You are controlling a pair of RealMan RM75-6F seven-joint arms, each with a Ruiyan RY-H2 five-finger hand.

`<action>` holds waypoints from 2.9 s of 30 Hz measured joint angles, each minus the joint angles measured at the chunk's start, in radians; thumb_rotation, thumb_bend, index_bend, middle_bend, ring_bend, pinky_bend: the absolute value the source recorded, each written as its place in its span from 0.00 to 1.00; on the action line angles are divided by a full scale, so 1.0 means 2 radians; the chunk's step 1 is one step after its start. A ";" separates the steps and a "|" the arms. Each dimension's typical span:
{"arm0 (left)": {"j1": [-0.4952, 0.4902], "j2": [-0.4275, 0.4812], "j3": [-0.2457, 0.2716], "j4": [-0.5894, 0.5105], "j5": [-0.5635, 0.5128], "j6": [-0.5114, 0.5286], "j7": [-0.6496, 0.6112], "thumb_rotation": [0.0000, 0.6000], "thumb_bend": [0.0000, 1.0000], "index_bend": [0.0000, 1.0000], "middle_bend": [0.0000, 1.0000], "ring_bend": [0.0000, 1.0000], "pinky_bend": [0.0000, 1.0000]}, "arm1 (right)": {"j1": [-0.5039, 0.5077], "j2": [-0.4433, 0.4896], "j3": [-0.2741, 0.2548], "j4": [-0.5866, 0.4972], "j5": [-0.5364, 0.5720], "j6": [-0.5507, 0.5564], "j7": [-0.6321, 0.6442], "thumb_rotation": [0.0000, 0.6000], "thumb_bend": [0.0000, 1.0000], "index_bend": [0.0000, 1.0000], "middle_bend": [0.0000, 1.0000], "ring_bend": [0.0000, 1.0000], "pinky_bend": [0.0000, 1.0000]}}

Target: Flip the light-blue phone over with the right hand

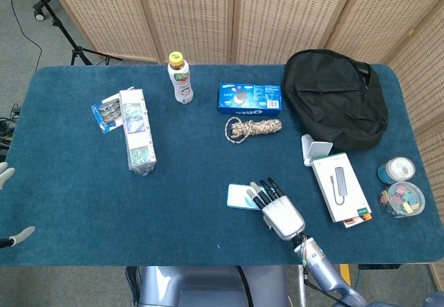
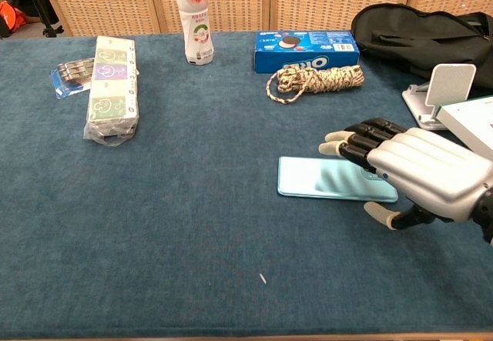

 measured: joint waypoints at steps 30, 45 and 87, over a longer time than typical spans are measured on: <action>0.000 0.006 -0.004 0.004 -0.009 0.002 -0.023 1.00 0.00 0.00 0.00 0.00 0.00 | 0.026 -0.060 0.015 0.061 0.036 -0.015 -0.014 1.00 0.65 0.34 0.35 0.24 0.10; 0.000 0.005 -0.003 0.003 -0.006 0.002 -0.018 1.00 0.00 0.00 0.00 0.00 0.00 | 0.037 -0.063 0.025 0.058 0.031 0.000 0.022 1.00 1.00 0.42 0.44 0.35 0.26; -0.013 -0.003 -0.005 0.017 0.000 -0.019 0.004 1.00 0.00 0.00 0.00 0.00 0.00 | 0.049 0.104 0.044 -0.063 0.034 0.055 0.111 1.00 0.00 0.04 0.00 0.00 0.00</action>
